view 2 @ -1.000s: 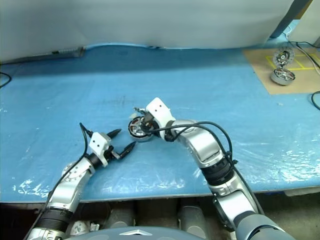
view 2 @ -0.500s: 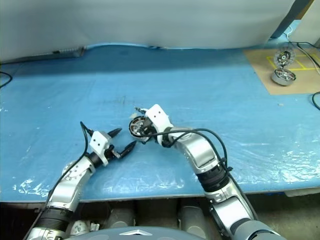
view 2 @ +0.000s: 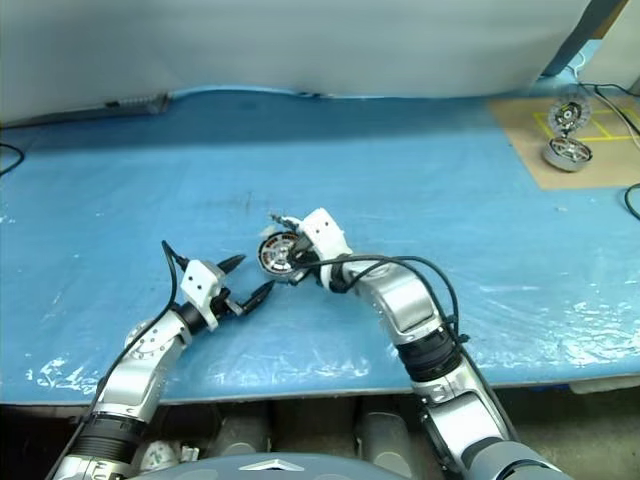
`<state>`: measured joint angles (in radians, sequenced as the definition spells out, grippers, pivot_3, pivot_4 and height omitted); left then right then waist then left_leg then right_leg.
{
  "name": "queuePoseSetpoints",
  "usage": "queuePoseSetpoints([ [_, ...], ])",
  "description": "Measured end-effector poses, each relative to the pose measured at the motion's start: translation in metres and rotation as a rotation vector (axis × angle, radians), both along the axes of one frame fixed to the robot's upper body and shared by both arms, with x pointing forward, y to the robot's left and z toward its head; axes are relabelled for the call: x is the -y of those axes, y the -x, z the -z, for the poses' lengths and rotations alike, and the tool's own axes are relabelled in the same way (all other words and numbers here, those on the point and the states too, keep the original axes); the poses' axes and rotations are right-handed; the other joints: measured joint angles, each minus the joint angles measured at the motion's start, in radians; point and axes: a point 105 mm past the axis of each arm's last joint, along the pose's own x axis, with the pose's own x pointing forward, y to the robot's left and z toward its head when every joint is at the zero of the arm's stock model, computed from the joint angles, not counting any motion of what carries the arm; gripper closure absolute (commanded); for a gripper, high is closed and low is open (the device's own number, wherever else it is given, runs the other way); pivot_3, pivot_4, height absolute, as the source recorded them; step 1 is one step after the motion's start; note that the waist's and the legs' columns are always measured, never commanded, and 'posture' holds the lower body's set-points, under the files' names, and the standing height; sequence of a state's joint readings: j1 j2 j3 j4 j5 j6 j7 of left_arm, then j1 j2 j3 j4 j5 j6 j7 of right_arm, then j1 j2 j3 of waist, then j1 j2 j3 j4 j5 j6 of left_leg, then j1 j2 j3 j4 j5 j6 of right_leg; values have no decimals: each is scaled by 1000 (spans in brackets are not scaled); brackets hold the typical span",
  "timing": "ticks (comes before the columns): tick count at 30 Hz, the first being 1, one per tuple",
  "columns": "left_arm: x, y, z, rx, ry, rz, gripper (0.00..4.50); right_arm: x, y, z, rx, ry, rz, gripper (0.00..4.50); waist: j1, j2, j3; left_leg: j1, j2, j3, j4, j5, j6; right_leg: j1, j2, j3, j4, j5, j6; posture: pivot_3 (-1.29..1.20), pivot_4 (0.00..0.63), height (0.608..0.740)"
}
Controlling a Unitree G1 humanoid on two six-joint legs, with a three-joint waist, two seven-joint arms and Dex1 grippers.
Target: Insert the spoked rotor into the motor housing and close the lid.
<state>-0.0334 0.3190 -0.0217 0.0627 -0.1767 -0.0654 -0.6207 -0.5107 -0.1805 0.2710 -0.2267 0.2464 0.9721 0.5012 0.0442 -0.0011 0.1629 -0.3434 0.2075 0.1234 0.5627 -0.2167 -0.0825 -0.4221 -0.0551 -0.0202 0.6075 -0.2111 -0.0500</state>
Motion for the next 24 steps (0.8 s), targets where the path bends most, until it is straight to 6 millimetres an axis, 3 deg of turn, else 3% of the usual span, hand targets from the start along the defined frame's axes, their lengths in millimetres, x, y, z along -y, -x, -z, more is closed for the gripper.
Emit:
queuePoseSetpoints([
  [3, 1, 1, 0, -2, 3, 8, 0, 10, 8, -21, 23, -36, -10, 4446, 0, 0, 0, 0, 0, 0, 0, 0, 0, 0, 0, 0, 0, 0, 0, 0, 150, 740],
  [5, 2, 2, 0, -7, 8, 23, 0, 20, 18, -25, 16, -42, -19, 4446, 2, 0, 0, 1, 0, 0, 0, 0, 0, 0, 0, 0, 0, 0, 0, 0, 150, 740],
  [9, 3, 8, 3, -30, 24, 69, 0, 49, 36, -3, -72, 23, -1, 4446, 6, 0, 0, 1, 0, 0, 0, 0, 0, 0, 0, 0, 0, 0, 0, 0, 150, 740],
  [12, 5, 11, 5, -41, 23, 97, 0, 69, 33, 5, -86, 62, 60, 4446, 0, 0, 0, 2, 0, 0, 0, 0, 0, 0, 0, 0, 0, 0, 0, 0, 150, 740],
  [19, 7, 12, 5, -33, 21, 119, 0, 97, -31, 6, 69, 44, 353, 4446, -3, 0, 0, 1, 0, 1, 1, 0, 0, 0, 0, 0, 1, 1, -1, 0, 150, 740],
  [24, 13, 11, 4, -28, 25, 126, 0, 79, -66, -5, 69, -147, 380, 4446, -6, 1, 0, -1, 0, 0, 0, 0, 0, -2, 0, 0, 1, 1, -1, 0, 150, 740],
])
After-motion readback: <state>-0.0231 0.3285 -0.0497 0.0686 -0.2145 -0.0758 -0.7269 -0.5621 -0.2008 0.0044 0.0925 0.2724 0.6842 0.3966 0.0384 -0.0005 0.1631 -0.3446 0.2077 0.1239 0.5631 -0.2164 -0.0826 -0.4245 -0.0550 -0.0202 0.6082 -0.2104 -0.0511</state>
